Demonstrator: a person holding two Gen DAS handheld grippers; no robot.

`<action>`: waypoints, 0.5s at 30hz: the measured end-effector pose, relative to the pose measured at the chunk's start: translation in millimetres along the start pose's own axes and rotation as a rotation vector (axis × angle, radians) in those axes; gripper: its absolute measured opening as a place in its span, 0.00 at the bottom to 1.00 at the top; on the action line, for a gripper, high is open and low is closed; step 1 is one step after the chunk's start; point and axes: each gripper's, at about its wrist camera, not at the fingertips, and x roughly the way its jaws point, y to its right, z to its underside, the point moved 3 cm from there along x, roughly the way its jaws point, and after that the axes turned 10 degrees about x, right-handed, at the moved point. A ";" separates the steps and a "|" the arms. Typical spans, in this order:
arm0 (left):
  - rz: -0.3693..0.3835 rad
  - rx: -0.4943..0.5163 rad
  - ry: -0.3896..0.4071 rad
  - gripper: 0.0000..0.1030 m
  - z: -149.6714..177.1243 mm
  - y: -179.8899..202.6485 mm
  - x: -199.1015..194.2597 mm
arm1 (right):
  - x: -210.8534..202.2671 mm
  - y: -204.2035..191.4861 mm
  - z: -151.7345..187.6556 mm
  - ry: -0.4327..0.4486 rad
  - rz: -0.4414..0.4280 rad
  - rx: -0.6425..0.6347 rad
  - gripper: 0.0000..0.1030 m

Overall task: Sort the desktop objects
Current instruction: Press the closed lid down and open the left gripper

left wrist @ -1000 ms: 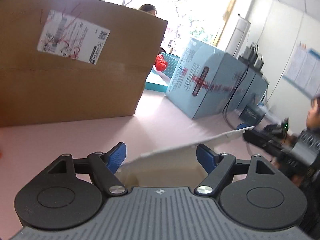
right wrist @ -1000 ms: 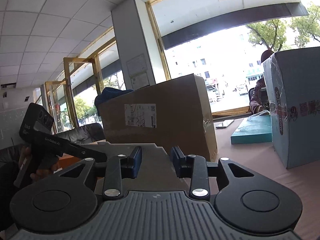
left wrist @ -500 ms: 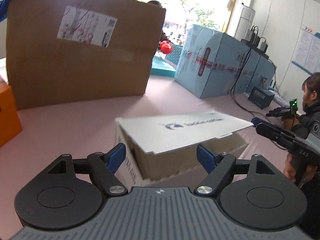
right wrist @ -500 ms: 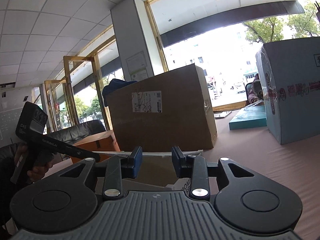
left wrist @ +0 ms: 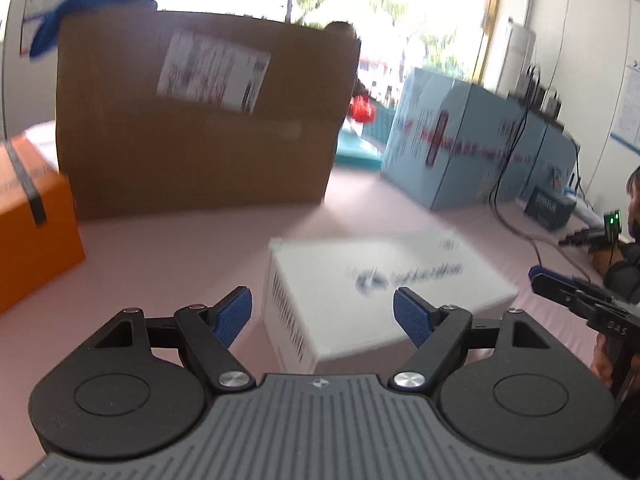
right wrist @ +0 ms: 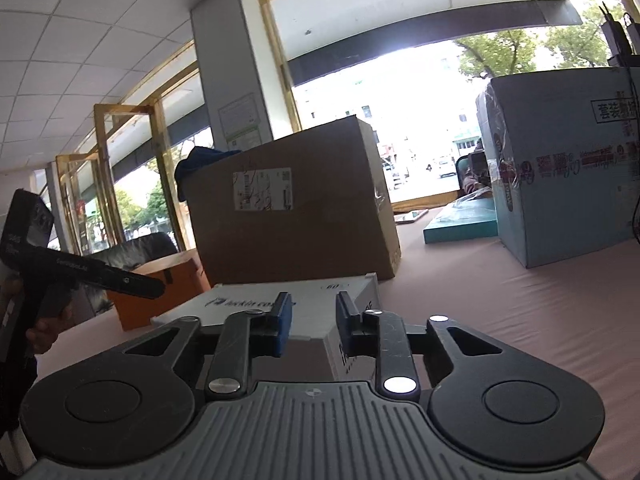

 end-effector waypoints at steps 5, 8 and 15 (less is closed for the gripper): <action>-0.014 0.072 -0.026 0.48 -1.0 27.8 17.4 | 23.3 -12.1 5.3 -0.044 0.016 -0.021 0.08; -0.036 0.107 -0.053 0.34 5.8 34.4 27.2 | 29.0 -14.4 14.0 -0.073 0.013 -0.035 0.08; -0.071 0.149 -0.006 0.28 16.7 37.7 25.0 | 28.2 -13.9 18.1 -0.072 0.011 -0.051 0.07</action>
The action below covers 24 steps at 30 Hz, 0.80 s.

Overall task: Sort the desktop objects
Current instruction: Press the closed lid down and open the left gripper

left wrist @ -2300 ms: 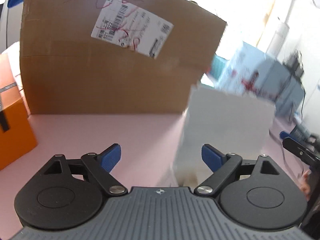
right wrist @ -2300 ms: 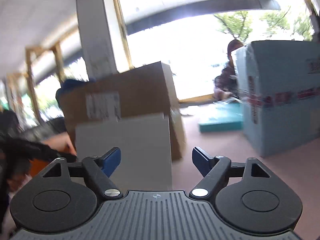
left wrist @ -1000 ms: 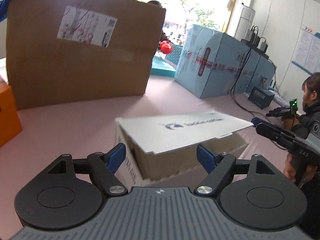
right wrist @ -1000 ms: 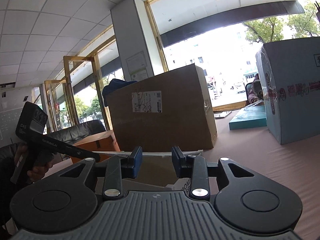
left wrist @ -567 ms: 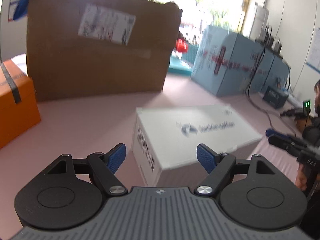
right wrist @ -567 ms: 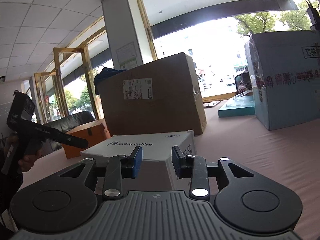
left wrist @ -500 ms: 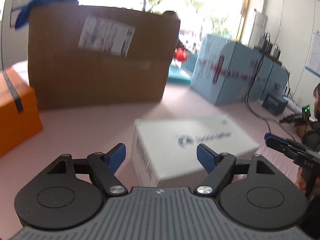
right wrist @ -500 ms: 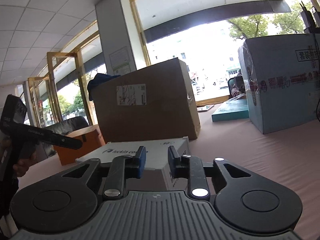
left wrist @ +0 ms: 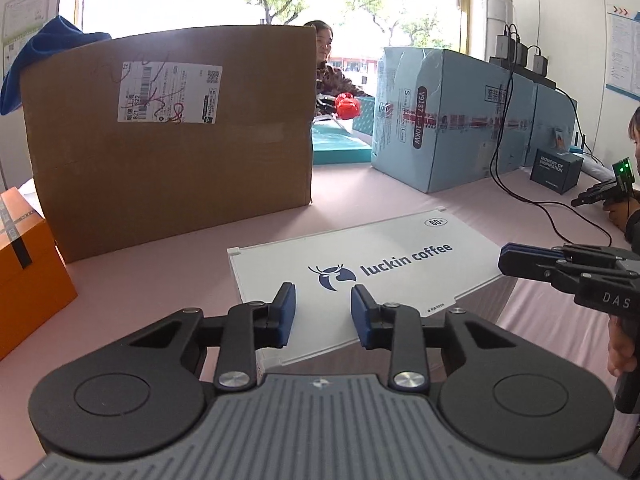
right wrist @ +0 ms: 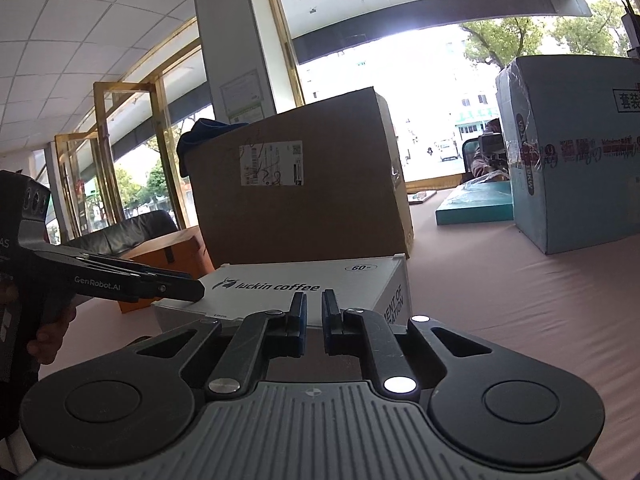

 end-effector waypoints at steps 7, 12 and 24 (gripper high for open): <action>-0.006 -0.002 0.037 0.28 6.6 0.2 -1.8 | -2.9 -5.8 9.3 0.036 0.038 -0.025 0.07; 0.001 -0.059 0.012 0.28 -0.7 -6.0 -1.9 | -3.8 -4.3 1.3 0.030 0.027 -0.003 0.11; 0.026 -0.318 -0.125 1.00 -17.4 -50.1 33.8 | 22.1 56.5 -38.4 -0.093 0.030 0.493 0.92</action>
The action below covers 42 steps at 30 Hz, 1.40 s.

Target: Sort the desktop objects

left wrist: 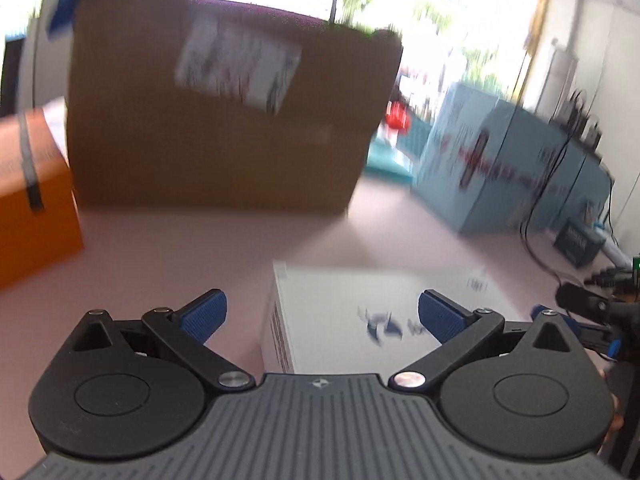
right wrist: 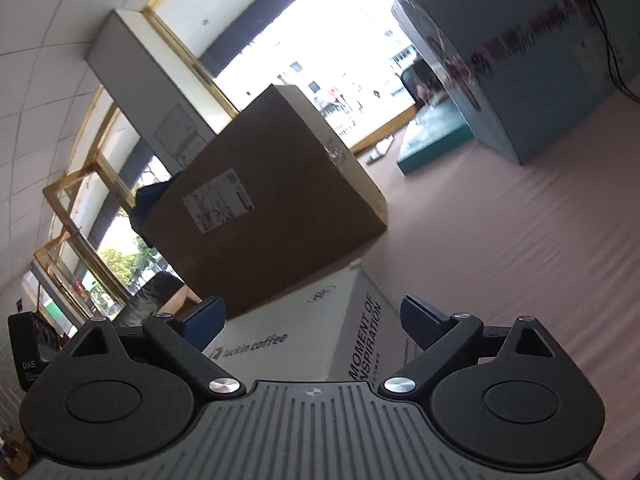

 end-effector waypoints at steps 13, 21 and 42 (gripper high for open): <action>0.092 -0.051 -0.133 0.99 1.4 8.2 30.3 | 29.7 0.9 19.4 -0.084 0.076 0.026 0.64; 0.039 -0.087 -0.127 0.98 -10.7 -15.0 29.2 | 61.5 -20.5 15.3 -0.087 0.117 -0.037 0.56; -0.223 -0.199 0.018 0.95 -35.8 -157.3 7.3 | 207.1 -92.5 47.5 -0.122 -0.048 -0.143 0.57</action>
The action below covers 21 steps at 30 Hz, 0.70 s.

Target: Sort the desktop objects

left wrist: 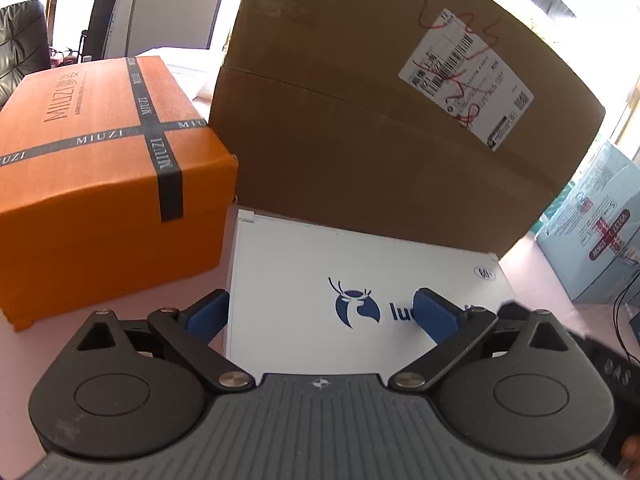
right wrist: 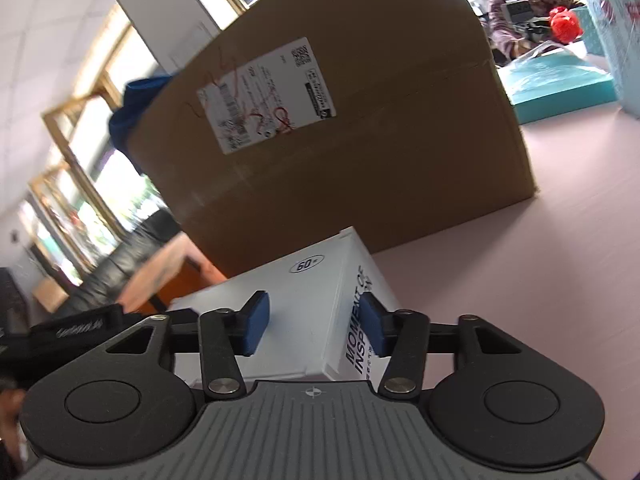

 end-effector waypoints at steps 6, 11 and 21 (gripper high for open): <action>-0.129 0.235 0.184 1.00 -7.7 26.3 -22.7 | -9.2 30.8 0.8 0.082 -0.010 -0.035 0.90; -0.010 0.161 0.240 1.00 -9.4 32.4 -35.8 | -12.1 31.9 1.4 0.165 0.033 -0.111 0.93; 0.104 0.243 0.194 1.00 22.9 105.7 -52.5 | -51.2 47.9 -2.0 0.273 0.369 -0.210 0.96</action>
